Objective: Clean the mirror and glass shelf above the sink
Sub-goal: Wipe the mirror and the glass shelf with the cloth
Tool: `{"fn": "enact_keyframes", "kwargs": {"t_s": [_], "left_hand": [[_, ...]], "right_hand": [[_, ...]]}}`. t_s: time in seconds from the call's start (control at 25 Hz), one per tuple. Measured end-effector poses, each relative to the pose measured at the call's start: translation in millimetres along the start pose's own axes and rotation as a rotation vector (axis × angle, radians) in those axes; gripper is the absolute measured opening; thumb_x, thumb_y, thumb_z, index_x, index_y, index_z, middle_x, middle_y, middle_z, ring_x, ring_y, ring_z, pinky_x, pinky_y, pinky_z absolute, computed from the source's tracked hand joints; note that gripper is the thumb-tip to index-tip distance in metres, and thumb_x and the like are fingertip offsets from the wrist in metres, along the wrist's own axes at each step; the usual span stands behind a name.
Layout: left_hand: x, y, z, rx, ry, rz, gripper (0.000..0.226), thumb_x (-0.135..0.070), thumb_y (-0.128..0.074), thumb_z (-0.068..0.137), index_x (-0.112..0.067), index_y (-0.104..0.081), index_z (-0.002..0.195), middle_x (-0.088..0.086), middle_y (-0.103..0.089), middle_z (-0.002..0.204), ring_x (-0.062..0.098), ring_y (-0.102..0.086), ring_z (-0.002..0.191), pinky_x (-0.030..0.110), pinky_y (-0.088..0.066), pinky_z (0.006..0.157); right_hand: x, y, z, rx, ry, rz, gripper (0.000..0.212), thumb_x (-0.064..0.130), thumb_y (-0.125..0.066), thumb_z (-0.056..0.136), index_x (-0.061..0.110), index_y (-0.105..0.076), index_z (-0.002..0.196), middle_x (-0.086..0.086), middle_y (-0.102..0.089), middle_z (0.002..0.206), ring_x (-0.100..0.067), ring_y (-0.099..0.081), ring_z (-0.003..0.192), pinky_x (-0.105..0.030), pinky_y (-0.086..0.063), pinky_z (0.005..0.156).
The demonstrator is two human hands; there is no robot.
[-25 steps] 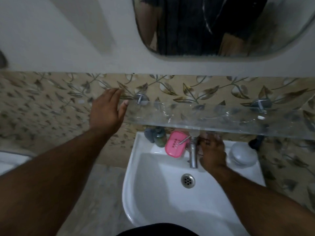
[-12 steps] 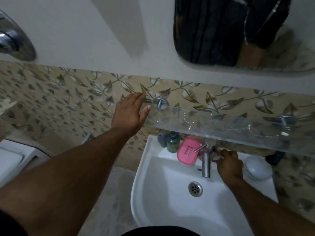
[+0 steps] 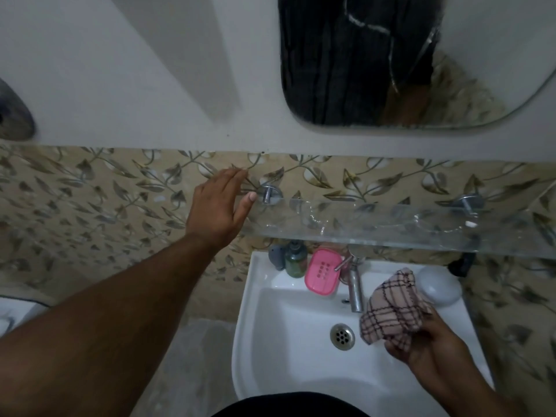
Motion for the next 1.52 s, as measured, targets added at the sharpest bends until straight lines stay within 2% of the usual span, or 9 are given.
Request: {"fn": "enact_keyframes", "kwargs": {"t_s": [0.2,0.32,0.44,0.64,0.8,0.92,1.04,1.2,1.52], "left_hand": [[-6,-7,-3,0.023,0.002,0.007,0.062,-0.054,-0.036,0.108,-0.021,-0.044,0.160,0.007,-0.048,0.163,0.028,-0.040,0.152,0.049,-0.031,0.120],[-8,-6,-4,0.038,0.005,0.012,0.064,-0.056,-0.034,0.108,-0.021,-0.044,0.160,0.007,-0.047,0.164,0.028,-0.040,0.152,0.052,-0.031,0.119],[-7,-6,-5,0.045,-0.002,0.027,0.066,-0.058,-0.031,0.108,-0.021,-0.044,0.160,0.007,-0.047,0.164,0.029,-0.041,0.151,0.051,-0.031,0.119],[-3,-5,-3,0.044,-0.006,0.056,0.067,-0.060,-0.028,0.108,-0.022,-0.042,0.161,0.007,-0.046,0.164,0.029,-0.041,0.151,0.051,-0.032,0.120],[-6,-1,2,0.015,-0.033,0.069,0.066,-0.059,-0.030,0.107,-0.025,-0.042,0.162,0.004,-0.047,0.164,0.025,-0.040,0.152,0.044,-0.030,0.118],[-3,6,11,-0.038,-0.064,0.078,0.071,-0.066,-0.024,0.107,-0.023,-0.049,0.158,0.005,-0.053,0.160,0.026,-0.046,0.149,0.041,-0.032,0.116],[-7,21,32,-0.113,-0.111,0.111,0.073,-0.067,-0.024,0.107,-0.021,-0.051,0.157,0.003,-0.051,0.162,0.025,-0.046,0.148,0.033,-0.032,0.110],[-36,67,85,-0.291,-0.189,0.156,0.074,-0.063,-0.027,0.106,-0.020,-0.033,0.166,-0.002,-0.026,0.176,0.020,-0.023,0.162,0.030,-0.015,0.121],[-111,233,235,-0.694,-0.281,0.133,0.075,-0.060,-0.026,0.109,-0.015,-0.023,0.169,0.001,-0.015,0.179,0.022,-0.011,0.166,0.042,-0.022,0.125]], "right_hand": [[13,-67,-16,0.122,-0.041,0.027,0.054,0.060,-0.062,0.096,0.014,-0.080,0.116,-0.020,-0.083,0.107,-0.031,-0.080,0.083,-0.042,-0.061,0.048],[12,-101,-4,0.137,0.011,-0.078,0.069,0.031,-0.100,0.063,0.008,-0.071,0.122,-0.015,-0.083,0.099,-0.025,-0.082,0.076,-0.036,-0.060,0.047],[6,-108,7,0.116,0.038,-0.104,0.058,0.003,-0.069,0.077,0.006,-0.063,0.135,-0.017,-0.084,0.096,-0.027,-0.084,0.075,-0.039,-0.065,0.053],[4,-112,-3,0.218,0.071,-0.030,0.076,0.022,-0.102,0.064,0.006,-0.073,0.133,-0.023,-0.082,0.122,-0.036,-0.085,0.102,-0.057,-0.071,0.082],[20,-132,-1,0.169,0.214,-0.105,0.049,0.010,-0.074,0.083,0.002,-0.074,0.132,-0.024,-0.081,0.126,-0.040,-0.081,0.115,-0.048,-0.070,0.091],[54,-151,12,0.133,0.323,-0.168,0.058,0.010,-0.093,0.060,0.002,-0.082,0.117,-0.023,-0.086,0.110,-0.034,-0.086,0.097,-0.040,-0.072,0.074],[104,-191,8,0.099,0.503,-0.360,0.087,0.043,-0.115,0.019,0.014,-0.091,0.098,-0.006,-0.089,0.094,-0.010,-0.085,0.081,-0.025,-0.068,0.066],[172,-254,-13,0.167,0.816,-0.457,0.039,-0.006,-0.097,0.075,0.019,-0.086,0.103,0.007,-0.088,0.081,-0.008,-0.084,0.084,-0.013,-0.062,0.058],[294,-379,-88,0.156,1.519,-0.643,0.042,0.031,-0.090,0.092,0.056,-0.078,0.123,0.023,-0.083,0.122,-0.002,-0.077,0.120,-0.036,-0.059,0.112]]}}
Point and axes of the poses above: each hand's wrist, its own z-axis towards the middle knuckle, its own y-axis out of the back of the hand, x = y × z, the point moved 1 cm from there along z, towards the middle knuckle
